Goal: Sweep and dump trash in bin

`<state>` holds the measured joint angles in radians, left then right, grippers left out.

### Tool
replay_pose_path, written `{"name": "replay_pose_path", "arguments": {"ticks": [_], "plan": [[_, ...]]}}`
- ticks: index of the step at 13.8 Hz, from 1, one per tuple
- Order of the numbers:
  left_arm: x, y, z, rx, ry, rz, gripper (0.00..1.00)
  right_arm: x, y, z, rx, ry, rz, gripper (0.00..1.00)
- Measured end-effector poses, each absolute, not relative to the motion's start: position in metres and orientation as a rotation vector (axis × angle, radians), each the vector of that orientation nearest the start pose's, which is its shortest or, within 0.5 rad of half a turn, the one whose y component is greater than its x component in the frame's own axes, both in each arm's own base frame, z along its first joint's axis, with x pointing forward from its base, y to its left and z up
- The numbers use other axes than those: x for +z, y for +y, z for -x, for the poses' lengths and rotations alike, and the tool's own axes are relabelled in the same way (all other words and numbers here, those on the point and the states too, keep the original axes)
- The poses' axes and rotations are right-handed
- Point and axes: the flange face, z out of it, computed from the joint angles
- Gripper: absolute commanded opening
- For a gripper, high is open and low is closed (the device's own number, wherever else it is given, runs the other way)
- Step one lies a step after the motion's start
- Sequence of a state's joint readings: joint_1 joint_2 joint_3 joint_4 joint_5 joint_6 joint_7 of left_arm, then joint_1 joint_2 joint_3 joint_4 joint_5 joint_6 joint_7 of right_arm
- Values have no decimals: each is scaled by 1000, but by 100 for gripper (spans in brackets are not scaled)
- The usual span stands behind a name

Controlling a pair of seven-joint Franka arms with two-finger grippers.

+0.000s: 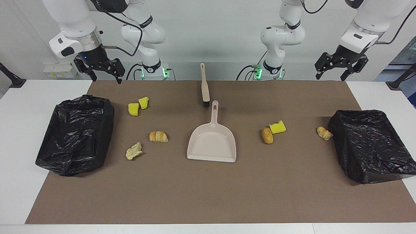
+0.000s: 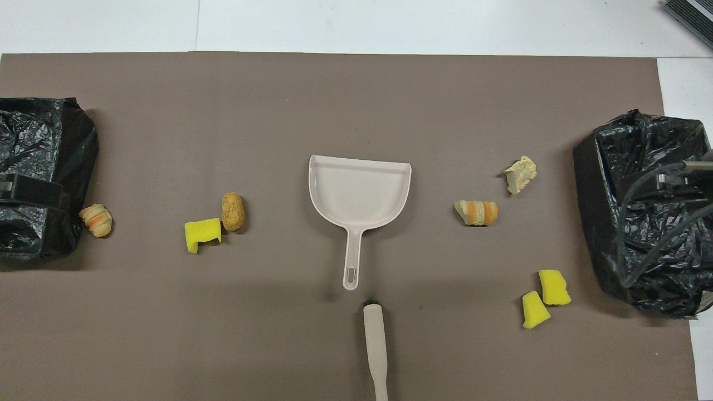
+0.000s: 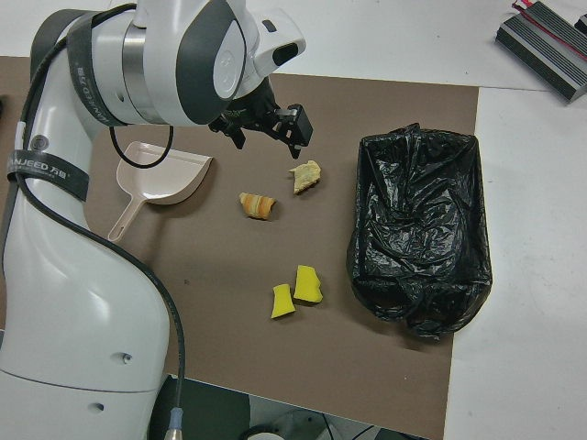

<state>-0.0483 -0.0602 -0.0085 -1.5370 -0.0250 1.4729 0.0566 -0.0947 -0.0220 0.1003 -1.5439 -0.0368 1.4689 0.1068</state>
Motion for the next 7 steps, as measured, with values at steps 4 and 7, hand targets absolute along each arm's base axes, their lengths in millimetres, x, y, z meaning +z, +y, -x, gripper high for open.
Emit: {"name": "replay_pose_path", "arguments": {"ticks": [4,7], "plan": [[662,-34,-523,17,186,3161,100,640,1,-537,81,161,3175,100],[643,-42,-521,72,207,3165,100,639,21,-539,51,144,3116,100]]}}
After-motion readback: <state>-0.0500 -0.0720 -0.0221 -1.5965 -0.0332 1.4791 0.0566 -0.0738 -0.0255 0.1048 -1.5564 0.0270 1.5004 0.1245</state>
